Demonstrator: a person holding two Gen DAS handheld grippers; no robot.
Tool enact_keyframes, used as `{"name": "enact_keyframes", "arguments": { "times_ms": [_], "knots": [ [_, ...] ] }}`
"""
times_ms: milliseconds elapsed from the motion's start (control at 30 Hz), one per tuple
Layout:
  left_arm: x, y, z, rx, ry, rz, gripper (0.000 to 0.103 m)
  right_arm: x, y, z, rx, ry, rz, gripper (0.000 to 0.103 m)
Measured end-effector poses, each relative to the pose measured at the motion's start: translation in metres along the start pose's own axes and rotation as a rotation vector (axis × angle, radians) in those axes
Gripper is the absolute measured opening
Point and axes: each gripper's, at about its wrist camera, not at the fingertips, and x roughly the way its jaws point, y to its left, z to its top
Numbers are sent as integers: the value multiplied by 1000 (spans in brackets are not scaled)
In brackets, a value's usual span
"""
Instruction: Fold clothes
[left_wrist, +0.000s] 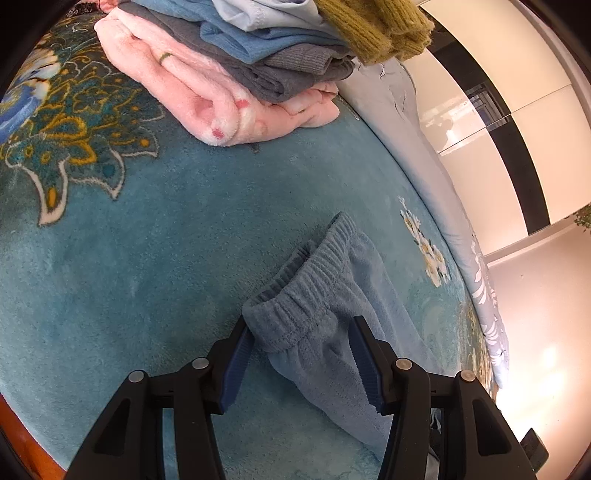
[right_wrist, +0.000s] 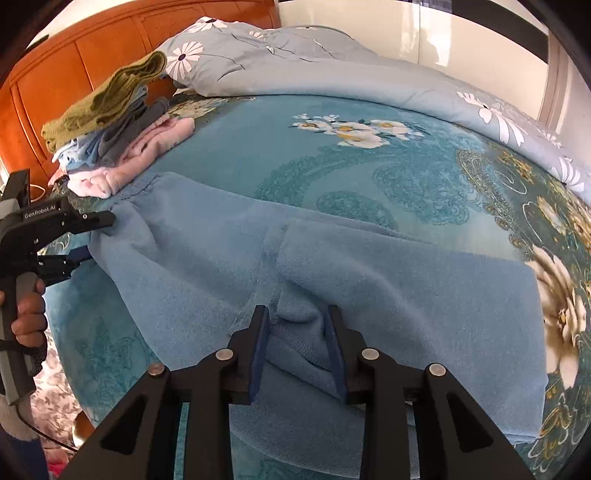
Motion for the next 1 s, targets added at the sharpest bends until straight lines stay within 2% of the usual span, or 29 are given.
{"name": "enact_keyframes", "arguments": {
  "times_ms": [67, 133, 167, 200, 333, 467, 667, 733, 767, 800, 967, 1000],
  "knots": [
    [0, 0, 0, 0, 2, -3, 57, 0, -1, -1, -1, -2, 0, 32],
    [1, 1, 1, -2, 4, -7, 57, -1, -6, -1, 29, -6, 16, 24],
    [1, 1, 1, -3, 5, -10, 57, -2, -10, 0, 50, -8, 27, 10],
    [1, 2, 2, -6, 5, -14, 57, -6, -12, 1, 65, -15, 48, 4],
    [1, 5, 3, -25, 2, -34, 57, -20, -22, 6, 125, -42, 135, 2],
    [2, 6, 4, -36, -5, -41, 57, -26, -7, 7, 91, -36, 226, 1],
    [2, 4, 5, -25, 2, -41, 57, -26, -1, 0, 47, -58, 149, 2],
    [3, 4, 5, -23, 0, -39, 57, -32, -2, -1, 5, -69, 108, 14],
    [3, 4, 4, -21, -4, -37, 57, -31, -4, 0, -6, -66, 79, 32],
    [3, 3, 3, -18, -7, -35, 57, -29, -6, 0, -8, -63, 58, 41],
    [3, 2, 3, -9, -12, -26, 57, -13, -9, 3, 6, -33, 64, 41],
    [3, 3, 4, -11, -11, -29, 57, -9, -9, 3, 13, -23, 52, 37]
  ]
}}
